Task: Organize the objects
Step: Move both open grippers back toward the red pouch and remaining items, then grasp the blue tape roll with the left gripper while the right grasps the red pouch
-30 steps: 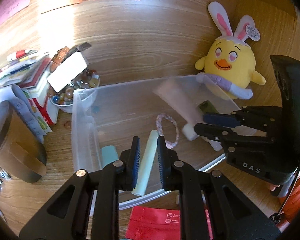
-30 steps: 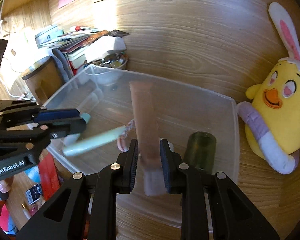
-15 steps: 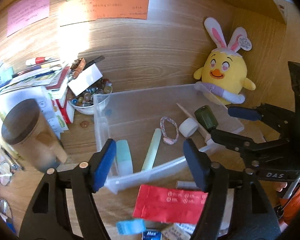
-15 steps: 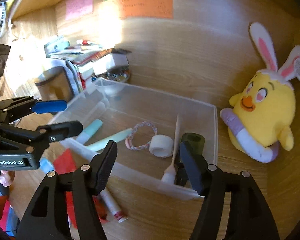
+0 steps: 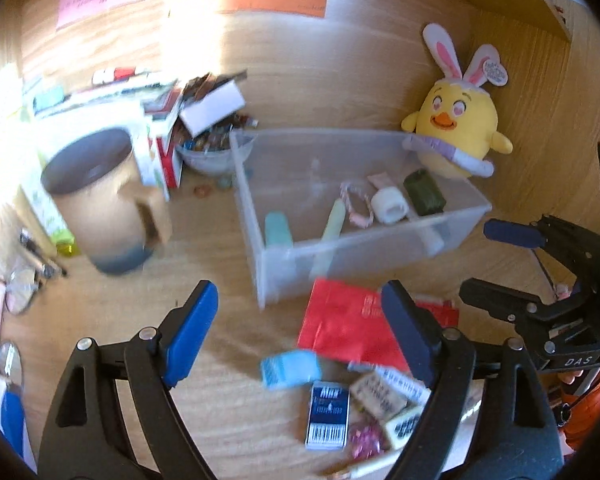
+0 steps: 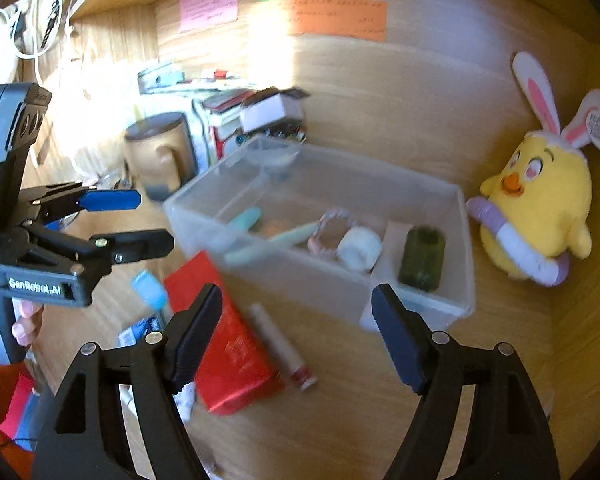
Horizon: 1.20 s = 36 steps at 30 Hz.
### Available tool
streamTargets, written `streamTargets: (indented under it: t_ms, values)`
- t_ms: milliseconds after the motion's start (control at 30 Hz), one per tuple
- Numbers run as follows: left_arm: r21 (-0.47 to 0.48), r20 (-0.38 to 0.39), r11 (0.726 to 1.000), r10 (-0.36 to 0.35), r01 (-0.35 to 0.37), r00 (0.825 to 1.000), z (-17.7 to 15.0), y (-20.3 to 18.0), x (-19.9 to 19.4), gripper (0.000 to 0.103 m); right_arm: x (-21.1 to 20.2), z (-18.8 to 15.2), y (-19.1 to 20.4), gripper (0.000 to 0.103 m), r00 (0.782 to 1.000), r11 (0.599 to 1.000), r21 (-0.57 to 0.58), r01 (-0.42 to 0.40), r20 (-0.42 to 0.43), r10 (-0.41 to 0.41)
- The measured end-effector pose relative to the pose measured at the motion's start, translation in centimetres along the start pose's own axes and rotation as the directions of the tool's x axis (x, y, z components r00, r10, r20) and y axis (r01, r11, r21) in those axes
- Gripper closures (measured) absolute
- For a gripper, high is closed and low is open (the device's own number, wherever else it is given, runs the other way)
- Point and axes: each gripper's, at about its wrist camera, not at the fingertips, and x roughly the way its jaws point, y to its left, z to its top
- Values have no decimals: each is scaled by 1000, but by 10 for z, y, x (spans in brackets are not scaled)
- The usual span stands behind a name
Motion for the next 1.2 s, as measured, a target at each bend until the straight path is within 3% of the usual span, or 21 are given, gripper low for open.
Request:
streamTargets:
  t_ms: [333, 633, 967, 1033, 1200]
  values:
    - [-34, -64, 999, -4, 2, 998, -41, 11, 0, 19, 11, -38, 16, 29, 995, 999, 0, -45, -84, 45]
    - [-44, -100, 999, -11, 7, 995, -53, 14, 16, 20, 29, -52, 21, 29, 989, 998, -36, -46, -141, 41]
    - [-42, -115, 998, -42, 37, 992, -49, 11, 24, 41, 41, -47, 24, 30, 986, 996, -60, -69, -155, 59]
    - [-39, -116, 999, -40, 36, 992, -49, 10, 26, 50, 41, -46, 22, 38, 985, 995, -48, -87, -157, 79]
    - [-54, -117, 998, -49, 42, 992, -49, 10, 27, 57, 37, -49, 21, 39, 985, 994, -39, -105, -143, 98]
